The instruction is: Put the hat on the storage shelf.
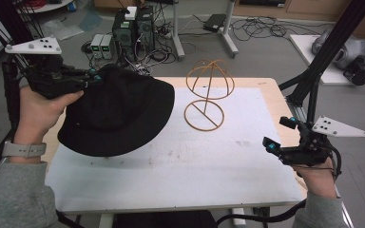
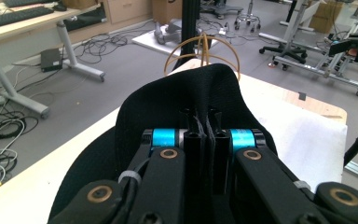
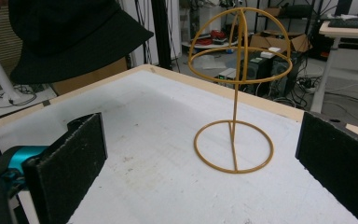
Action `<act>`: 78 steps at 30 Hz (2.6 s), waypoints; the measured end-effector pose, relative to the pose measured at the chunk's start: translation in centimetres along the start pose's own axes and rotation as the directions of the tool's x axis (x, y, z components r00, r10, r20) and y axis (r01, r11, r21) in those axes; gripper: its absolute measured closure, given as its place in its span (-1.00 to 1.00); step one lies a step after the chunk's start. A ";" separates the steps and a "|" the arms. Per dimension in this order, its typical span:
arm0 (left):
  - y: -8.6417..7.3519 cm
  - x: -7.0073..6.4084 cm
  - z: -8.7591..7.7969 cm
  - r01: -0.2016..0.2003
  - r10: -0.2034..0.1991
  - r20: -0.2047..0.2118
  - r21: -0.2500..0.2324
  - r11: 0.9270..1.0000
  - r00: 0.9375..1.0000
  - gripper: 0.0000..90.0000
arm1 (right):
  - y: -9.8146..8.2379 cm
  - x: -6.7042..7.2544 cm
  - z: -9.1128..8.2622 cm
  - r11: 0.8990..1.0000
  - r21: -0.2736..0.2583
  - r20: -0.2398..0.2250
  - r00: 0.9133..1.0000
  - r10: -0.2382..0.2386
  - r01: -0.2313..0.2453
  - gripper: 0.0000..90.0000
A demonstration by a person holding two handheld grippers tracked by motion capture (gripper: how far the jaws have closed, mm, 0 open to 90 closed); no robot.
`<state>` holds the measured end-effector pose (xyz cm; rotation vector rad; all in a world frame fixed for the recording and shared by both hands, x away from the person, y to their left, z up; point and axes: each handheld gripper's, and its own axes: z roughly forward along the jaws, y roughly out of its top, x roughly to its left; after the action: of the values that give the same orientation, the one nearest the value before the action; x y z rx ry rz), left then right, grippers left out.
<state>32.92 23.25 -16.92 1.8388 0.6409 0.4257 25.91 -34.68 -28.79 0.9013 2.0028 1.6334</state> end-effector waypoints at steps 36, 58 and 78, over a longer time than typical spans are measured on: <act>6.1 0.8 7.7 -0.046 0.048 0.126 -0.024 0.999 0.991 0.95 | -0.4 -0.8 -0.2 1.000 0.012 -0.006 1.000 0.002 -0.002 -0.98; 9.4 1.6 14.1 -0.086 0.094 0.201 -0.044 0.995 0.975 0.95 | -1.2 -0.4 -1.6 0.999 0.039 0.013 1.000 0.001 -0.002 -0.98; 10.7 2.0 21.3 -0.082 0.085 0.231 -0.023 0.996 0.969 0.95 | -1.8 0.4 -3.0 0.998 0.067 0.024 1.000 -0.006 0.004 -0.98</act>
<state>49.08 5.78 -14.31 1.8724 0.4012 0.2632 23.26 -36.71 -29.85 0.9345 2.0518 1.5536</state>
